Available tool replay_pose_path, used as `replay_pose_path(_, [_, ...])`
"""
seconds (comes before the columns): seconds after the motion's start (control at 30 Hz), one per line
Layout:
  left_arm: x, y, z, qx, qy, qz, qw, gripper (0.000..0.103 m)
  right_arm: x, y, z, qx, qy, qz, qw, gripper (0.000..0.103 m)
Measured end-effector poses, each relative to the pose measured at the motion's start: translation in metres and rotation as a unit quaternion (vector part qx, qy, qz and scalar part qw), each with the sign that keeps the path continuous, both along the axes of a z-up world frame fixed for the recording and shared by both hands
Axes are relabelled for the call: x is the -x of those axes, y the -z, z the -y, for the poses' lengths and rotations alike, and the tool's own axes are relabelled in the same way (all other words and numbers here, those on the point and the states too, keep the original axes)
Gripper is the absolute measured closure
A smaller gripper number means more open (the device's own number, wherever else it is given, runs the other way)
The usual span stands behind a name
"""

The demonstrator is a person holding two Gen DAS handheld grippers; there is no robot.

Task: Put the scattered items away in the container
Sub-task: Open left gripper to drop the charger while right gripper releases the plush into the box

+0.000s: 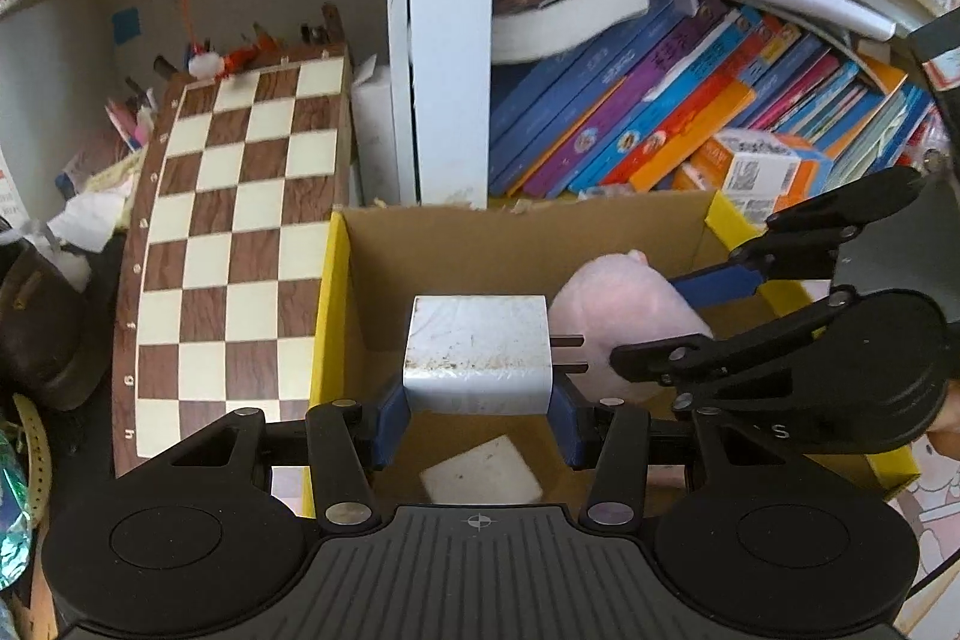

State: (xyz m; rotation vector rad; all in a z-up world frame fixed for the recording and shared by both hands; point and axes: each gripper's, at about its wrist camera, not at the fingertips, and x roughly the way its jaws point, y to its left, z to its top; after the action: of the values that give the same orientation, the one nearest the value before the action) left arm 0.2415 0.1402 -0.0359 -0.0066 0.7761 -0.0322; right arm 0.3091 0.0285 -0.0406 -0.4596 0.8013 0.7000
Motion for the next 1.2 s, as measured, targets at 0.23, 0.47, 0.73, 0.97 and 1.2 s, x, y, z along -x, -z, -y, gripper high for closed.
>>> replay_pose_path(0.23, [-0.005,0.008,0.002,-0.002,-0.003,-0.011,0.9999,0.056,-0.003,0.008,-0.001,0.002,-0.004,-0.008,1.000,0.067])
replay_pose_path(0.47, [-0.007,0.011,0.002,-0.003,-0.007,-0.015,0.9999,0.055,-0.001,0.004,0.005,-0.008,0.002,-0.010,1.000,0.065])
replay_pose_path(0.73, [-0.010,0.014,0.004,-0.013,-0.011,-0.015,0.9997,0.056,0.018,-0.014,0.025,-0.043,0.017,-0.006,0.999,0.057])
replay_pose_path(0.97, [-0.009,0.009,0.007,-0.012,-0.013,-0.001,0.9999,0.054,0.039,-0.035,0.045,-0.077,0.036,-0.006,0.996,0.055])
replay_pose_path(1.2, [0.004,-0.008,0.013,-0.024,-0.007,0.023,0.9994,0.038,0.063,-0.049,0.058,-0.086,0.045,0.000,0.995,0.055])
